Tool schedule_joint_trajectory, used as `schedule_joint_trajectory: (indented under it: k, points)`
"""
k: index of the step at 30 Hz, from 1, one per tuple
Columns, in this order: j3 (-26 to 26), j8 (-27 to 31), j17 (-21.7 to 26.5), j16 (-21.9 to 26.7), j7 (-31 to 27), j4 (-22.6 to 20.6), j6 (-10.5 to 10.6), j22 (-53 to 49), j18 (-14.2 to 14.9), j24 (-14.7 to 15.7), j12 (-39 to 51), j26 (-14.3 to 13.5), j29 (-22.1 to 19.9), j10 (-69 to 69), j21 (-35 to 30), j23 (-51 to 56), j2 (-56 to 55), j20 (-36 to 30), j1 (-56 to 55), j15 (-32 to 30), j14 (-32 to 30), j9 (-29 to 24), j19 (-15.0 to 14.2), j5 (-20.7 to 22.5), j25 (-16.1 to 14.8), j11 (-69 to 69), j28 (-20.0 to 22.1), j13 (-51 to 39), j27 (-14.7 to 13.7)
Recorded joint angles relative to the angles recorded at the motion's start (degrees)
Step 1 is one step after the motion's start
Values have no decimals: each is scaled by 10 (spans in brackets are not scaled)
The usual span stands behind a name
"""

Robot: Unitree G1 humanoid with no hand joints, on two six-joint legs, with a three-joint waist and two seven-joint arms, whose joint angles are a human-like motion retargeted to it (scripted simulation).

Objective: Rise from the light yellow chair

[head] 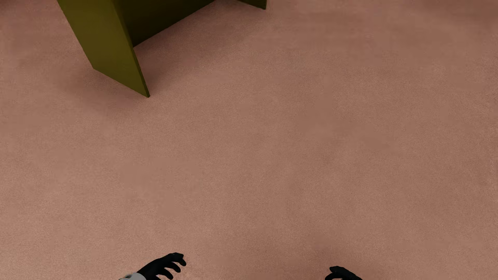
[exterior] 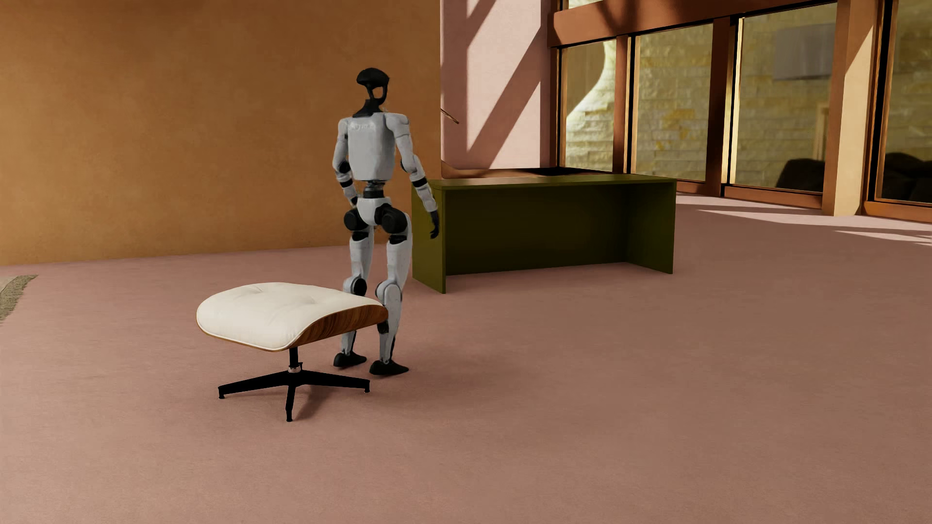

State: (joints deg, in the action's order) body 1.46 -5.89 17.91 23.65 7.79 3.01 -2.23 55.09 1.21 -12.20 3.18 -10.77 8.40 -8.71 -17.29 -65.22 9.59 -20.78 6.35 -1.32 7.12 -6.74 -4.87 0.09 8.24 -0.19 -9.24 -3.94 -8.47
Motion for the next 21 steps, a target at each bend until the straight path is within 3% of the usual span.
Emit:
schedule_joint_trajectory:
  k: [2,4,10,16,21]
  points:
    - [4,-4,-9,-10,3,0,-3,61,-4,24,-20,31,-16,-1,21,-34,27,23,27,13,13,28,-2,0,-8,0,43,23,9]
    - [5,-8,-16,-18,8,0,-3,105,-3,31,-24,48,-20,0,30,-58,45,37,46,18,18,43,-4,-1,-9,0,57,31,16]
    - [11,-16,-31,-11,-2,-6,-10,76,-6,10,-35,30,-5,2,30,-33,58,27,55,27,21,59,-7,-8,-12,2,18,38,12]
    - [23,-33,-32,-42,-36,-27,-6,23,-15,17,-18,26,-8,0,18,-10,55,-10,29,20,4,60,0,-24,-21,3,18,36,7]
    - [26,-48,-19,-51,-74,-44,-2,13,-12,10,-5,24,-7,-35,10,-12,13,-15,-20,41,2,51,2,-49,-24,88,18,40,7]
